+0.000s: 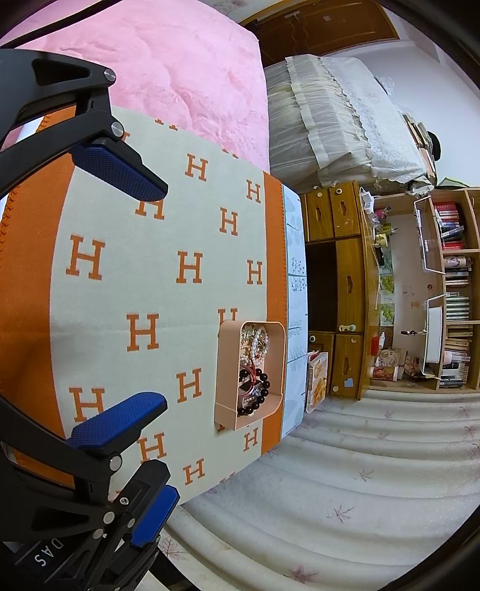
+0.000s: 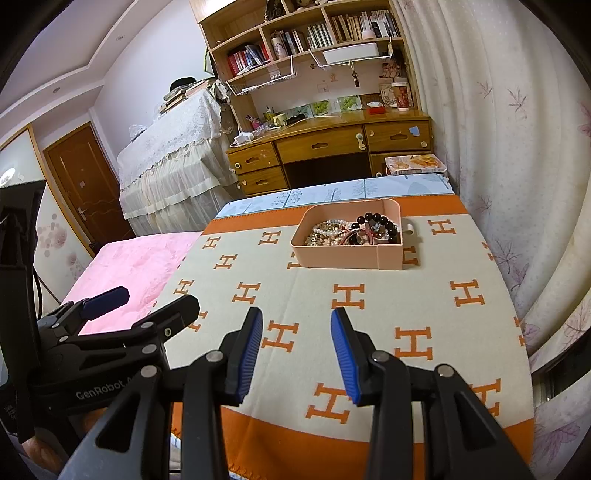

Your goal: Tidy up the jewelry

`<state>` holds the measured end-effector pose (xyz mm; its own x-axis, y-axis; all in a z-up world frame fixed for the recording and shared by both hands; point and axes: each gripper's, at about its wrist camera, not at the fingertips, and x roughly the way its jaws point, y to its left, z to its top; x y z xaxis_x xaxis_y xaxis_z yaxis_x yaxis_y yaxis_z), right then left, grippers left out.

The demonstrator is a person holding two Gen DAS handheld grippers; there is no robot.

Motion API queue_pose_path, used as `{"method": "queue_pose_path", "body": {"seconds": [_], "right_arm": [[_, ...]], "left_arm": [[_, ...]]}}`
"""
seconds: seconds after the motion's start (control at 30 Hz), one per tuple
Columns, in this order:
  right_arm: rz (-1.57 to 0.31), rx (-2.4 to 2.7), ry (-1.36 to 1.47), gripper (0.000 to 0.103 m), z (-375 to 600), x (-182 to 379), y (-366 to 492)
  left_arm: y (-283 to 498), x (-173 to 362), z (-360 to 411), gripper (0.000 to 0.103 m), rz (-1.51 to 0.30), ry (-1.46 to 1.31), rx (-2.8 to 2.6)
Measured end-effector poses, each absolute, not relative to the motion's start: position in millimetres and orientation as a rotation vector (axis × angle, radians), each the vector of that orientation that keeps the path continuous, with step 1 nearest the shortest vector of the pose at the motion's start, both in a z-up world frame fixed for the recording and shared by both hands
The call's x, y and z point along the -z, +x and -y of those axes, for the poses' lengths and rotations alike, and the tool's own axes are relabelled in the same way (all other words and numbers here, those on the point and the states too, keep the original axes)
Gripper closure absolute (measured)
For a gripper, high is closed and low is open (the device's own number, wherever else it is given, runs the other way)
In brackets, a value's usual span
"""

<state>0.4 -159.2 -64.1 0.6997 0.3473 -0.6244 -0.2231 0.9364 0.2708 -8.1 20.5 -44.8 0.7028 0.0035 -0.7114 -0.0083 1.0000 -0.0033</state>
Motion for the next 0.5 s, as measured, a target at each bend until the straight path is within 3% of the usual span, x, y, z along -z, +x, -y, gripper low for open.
{"method": "queue_pose_path", "body": {"seconds": [0.5], "right_arm": [[-0.738, -0.321, 0.183, 0.064, 159.3, 67.9, 0.8]], "left_arm": [[-5.8, 46.9, -28.5, 0.001, -0.806, -0.007, -0.005]]}}
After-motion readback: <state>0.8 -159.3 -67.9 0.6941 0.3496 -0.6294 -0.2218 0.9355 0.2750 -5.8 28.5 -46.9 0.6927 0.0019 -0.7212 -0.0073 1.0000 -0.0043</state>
